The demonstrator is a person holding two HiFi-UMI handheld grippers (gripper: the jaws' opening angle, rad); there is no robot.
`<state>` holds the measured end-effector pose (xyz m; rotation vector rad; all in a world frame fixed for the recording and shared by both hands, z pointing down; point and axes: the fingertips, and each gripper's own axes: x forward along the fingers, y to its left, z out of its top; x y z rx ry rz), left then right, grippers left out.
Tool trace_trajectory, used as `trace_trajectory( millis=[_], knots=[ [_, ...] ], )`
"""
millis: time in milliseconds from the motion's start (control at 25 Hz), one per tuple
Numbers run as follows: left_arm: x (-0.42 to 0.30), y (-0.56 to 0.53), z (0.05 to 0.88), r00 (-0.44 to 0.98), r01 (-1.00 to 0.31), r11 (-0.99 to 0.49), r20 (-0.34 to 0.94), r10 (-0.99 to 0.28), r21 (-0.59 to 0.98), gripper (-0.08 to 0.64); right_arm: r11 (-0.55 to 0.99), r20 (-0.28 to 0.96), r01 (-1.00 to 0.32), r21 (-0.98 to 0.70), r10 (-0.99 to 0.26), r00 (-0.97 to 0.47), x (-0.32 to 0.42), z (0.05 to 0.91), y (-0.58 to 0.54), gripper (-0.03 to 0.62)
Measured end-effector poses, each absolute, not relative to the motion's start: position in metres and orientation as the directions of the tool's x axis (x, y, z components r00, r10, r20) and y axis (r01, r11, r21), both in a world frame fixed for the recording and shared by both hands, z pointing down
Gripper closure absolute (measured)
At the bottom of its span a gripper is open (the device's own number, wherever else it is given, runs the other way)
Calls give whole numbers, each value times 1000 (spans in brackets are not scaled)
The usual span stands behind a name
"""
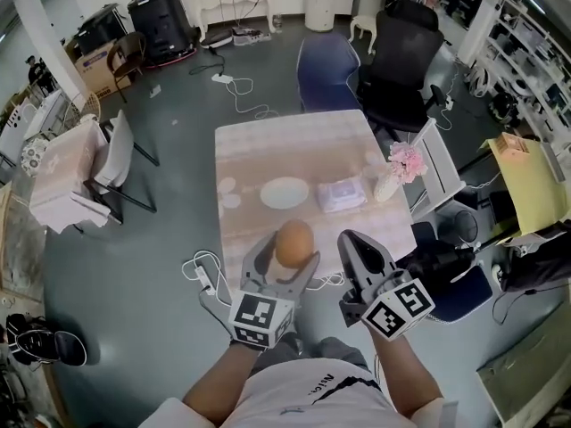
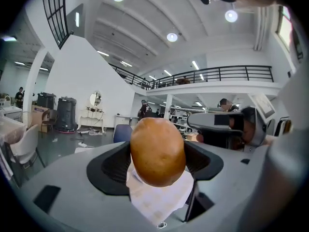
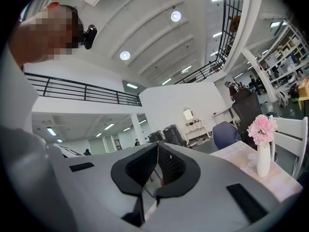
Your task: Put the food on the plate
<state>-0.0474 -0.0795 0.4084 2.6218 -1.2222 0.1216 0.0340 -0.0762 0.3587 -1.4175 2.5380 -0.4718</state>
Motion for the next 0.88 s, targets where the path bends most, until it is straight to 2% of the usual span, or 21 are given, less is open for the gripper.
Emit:
trace_trajectory(
  millis=[520, 880],
  knots=[
    [-37, -164, 472, 617, -787, -575, 259, -744, 225, 213, 473, 46, -797, -375, -849, -526, 30, 402, -149, 575],
    [-14, -237, 544, 535, -844, -490, 410, -739, 219, 213, 513, 98, -761, -398, -801, -591, 47, 448, -230, 575]
  ],
)
